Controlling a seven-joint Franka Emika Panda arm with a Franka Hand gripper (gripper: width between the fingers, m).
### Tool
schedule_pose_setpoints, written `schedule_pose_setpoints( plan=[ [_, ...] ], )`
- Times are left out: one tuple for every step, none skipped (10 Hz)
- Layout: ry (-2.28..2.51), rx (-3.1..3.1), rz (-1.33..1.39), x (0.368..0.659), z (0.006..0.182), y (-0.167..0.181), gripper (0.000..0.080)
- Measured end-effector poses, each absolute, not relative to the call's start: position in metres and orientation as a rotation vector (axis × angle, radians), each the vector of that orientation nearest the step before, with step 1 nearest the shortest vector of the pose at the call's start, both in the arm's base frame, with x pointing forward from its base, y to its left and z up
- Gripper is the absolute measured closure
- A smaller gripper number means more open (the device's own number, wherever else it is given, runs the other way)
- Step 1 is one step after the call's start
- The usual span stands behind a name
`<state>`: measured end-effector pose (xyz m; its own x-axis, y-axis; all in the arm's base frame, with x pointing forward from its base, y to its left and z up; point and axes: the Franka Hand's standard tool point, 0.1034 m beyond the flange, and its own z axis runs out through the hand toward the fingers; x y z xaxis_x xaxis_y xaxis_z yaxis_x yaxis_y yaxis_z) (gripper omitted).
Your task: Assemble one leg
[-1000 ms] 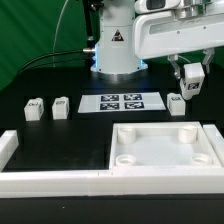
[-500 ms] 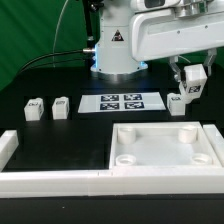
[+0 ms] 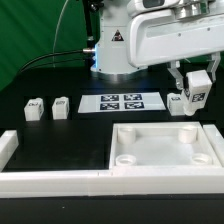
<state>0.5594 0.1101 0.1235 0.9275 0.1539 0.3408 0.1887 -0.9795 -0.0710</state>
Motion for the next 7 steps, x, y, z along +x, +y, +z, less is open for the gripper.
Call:
schedule_pose_setpoints(
  plan=[
    [-0.257,-2.963,-0.671,0.557,0.122,0.106,0.0507],
    [-0.259,-2.969,-0.648,0.551,0.116,0.105,0.0507],
    [-0.272,-2.969,-0.647,0.556,0.119,0.105,0.0507],
    [-0.283,-2.964,-0.660,0.566,0.120,0.106,0.0507],
    [-0.288,-2.955,-0.667,0.575,0.117,0.112,0.0507],
    [-0.294,-2.950,-0.669,0.583,0.112,0.116,0.0507],
    [-0.307,-2.943,-0.693,0.593,0.111,0.117,0.0507]
  ],
)
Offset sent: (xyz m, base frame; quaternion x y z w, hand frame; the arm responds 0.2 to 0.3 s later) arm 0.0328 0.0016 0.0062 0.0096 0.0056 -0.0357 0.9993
